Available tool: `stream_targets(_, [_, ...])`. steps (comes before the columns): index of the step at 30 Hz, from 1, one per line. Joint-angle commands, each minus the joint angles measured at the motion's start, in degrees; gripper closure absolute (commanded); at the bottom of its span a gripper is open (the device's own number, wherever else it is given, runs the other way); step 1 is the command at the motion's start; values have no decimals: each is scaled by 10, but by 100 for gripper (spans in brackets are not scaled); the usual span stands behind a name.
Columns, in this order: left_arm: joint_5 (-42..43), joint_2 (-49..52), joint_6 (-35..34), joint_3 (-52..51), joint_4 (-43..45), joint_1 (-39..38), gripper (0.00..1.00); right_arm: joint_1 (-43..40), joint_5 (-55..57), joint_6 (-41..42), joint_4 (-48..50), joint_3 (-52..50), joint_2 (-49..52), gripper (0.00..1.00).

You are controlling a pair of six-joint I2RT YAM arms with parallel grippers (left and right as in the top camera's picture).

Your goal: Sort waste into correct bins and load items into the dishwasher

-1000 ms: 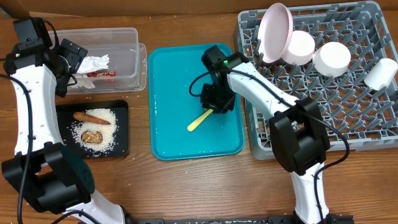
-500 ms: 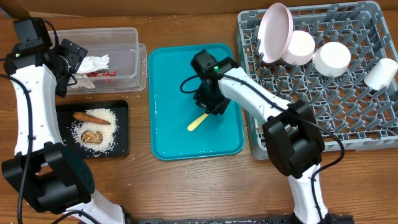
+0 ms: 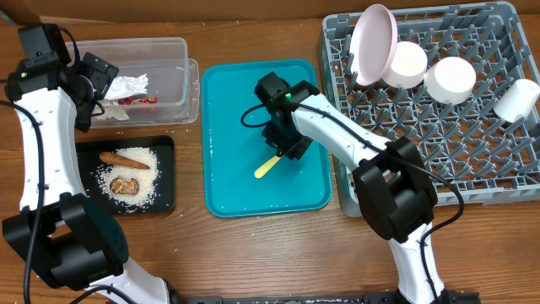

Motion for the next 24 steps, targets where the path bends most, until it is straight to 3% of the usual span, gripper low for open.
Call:
stream_targets(1, [-2, 1, -5, 5, 0, -2, 0, 8, 7, 16, 6, -4, 22, 70])
stream_targets(10, [-2, 1, -5, 5, 0, -2, 0, 13, 5, 16, 15, -4, 43, 70])
stream_targets(17, [-2, 1, -5, 5, 0, -2, 0, 6, 5, 16, 12, -3, 43, 92])
stream_targets(24, [-2, 1, -5, 5, 0, -2, 0, -7, 5, 6, -5, -2, 40, 96])
